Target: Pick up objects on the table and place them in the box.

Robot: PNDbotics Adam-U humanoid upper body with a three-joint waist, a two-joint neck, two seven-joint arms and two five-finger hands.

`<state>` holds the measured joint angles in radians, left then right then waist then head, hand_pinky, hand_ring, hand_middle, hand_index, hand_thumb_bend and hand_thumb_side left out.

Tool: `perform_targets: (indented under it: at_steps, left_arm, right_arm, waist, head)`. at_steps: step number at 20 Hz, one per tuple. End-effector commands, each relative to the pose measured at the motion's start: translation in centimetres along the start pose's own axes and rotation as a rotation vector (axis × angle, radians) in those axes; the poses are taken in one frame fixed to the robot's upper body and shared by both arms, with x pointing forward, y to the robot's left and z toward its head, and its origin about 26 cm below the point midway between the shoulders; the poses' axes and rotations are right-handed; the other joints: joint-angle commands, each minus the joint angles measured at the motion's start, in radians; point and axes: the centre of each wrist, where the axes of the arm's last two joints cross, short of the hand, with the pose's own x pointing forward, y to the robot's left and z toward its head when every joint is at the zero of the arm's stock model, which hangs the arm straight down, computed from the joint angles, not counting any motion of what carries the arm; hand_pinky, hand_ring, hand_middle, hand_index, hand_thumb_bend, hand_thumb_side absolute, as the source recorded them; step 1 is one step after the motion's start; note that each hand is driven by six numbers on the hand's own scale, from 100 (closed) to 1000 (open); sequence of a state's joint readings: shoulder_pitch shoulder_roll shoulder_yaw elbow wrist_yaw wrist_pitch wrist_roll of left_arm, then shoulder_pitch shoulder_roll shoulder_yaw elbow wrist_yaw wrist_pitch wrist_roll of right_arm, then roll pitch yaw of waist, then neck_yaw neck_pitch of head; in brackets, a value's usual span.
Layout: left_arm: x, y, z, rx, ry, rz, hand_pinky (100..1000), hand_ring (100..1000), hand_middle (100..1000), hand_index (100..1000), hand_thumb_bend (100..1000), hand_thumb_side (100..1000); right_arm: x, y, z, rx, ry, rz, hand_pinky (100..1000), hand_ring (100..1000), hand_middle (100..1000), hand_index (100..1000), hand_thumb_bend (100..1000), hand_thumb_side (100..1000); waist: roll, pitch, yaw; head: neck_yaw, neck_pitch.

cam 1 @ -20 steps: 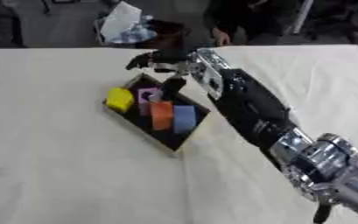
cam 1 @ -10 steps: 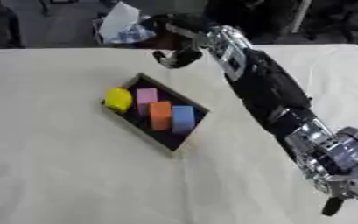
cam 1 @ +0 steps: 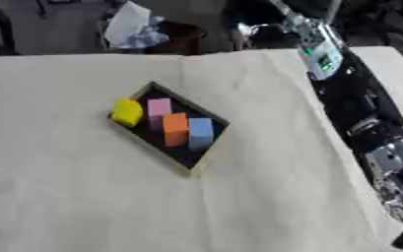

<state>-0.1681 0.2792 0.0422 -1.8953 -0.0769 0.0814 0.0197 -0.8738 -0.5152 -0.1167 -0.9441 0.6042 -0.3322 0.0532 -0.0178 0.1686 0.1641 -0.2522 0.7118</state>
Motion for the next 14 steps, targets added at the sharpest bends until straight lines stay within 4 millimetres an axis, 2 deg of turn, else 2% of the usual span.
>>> perform_targets:
  at_steps: [1, 3, 6, 14]
  left_arm:
    - [0.4, 0.6, -0.1, 0.029, -0.014, -0.020, 731, 588, 628, 750, 325, 611]
    - [0.2, 0.8, 0.0, 0.039, -0.009, -0.024, 731, 588, 629, 750, 325, 612]
    - [0.2, 1.0, 0.0, 0.060, -0.004, -0.029, 731, 590, 629, 749, 322, 611]
    - [-0.1, 1.3, 0.2, 0.096, 0.009, -0.029, 732, 596, 633, 748, 322, 616]
  right_arm:
    - [-0.6, -2.8, 1.2, -0.109, 0.005, 0.011, 844, 862, 860, 945, 100, 369]
    - [-1.5, -2.1, 2.8, -0.135, 0.031, -0.013, 843, 861, 856, 942, 100, 405]
    - [-1.7, -0.8, 4.8, -0.166, 0.015, -0.047, 843, 862, 858, 944, 100, 437]
    - [0.2, 4.0, 9.8, -0.214, -0.007, -0.225, 837, 849, 841, 947, 100, 524]
  waist:
    - [0.008, -0.005, -0.009]
    - [0.009, -0.004, -0.021]
    - [0.009, 0.000, -0.038]
    - [0.009, 0.008, -0.061]
  head:
    - [0.014, 0.001]
    - [0.020, 0.000]
    - [0.034, -0.002]
    - [0.080, -0.006]
